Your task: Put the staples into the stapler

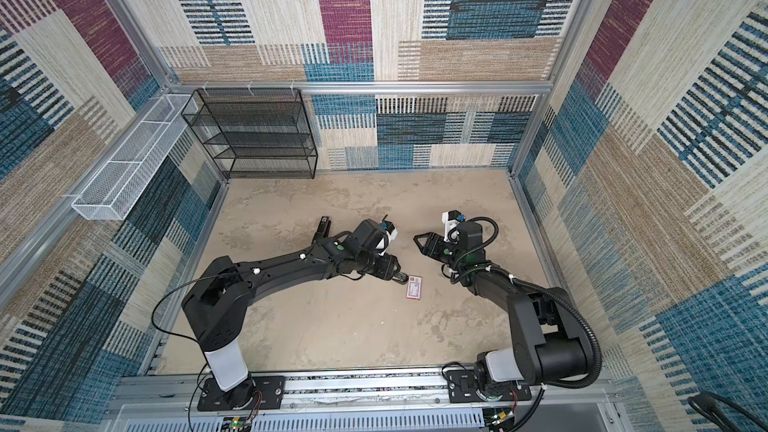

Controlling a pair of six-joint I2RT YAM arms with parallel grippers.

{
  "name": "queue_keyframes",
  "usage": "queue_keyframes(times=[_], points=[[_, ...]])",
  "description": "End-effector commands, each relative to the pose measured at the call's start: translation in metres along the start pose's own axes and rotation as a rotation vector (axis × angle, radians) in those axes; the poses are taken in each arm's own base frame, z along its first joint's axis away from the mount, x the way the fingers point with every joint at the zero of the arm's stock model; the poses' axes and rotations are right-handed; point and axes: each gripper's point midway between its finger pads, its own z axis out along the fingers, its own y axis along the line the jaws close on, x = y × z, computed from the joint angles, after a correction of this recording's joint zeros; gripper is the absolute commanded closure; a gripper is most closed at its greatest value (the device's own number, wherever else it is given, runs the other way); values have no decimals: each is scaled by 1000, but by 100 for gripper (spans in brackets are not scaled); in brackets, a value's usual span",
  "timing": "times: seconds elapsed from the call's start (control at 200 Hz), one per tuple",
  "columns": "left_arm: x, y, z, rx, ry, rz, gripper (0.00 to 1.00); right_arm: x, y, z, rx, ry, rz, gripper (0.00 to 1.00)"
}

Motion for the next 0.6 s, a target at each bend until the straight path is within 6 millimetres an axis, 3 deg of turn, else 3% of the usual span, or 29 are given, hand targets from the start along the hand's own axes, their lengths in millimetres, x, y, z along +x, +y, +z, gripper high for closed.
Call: queue_keyframes(times=[0.0, 0.11, 0.331, 0.596], points=[[-3, 33, -13, -129, 12, 45, 47, 13, 11, -6, -45, 42, -12, 42], [-18, 62, -16, -201, 30, 25, 46, 33, 24, -6, -71, 105, -47, 44], [-36, 112, 3, -310, 132, -4, 46, 84, 41, 1, -127, 214, -65, 46], [-36, 149, 15, -378, 201, -29, 47, 122, 56, 20, -175, 318, -85, 48]])
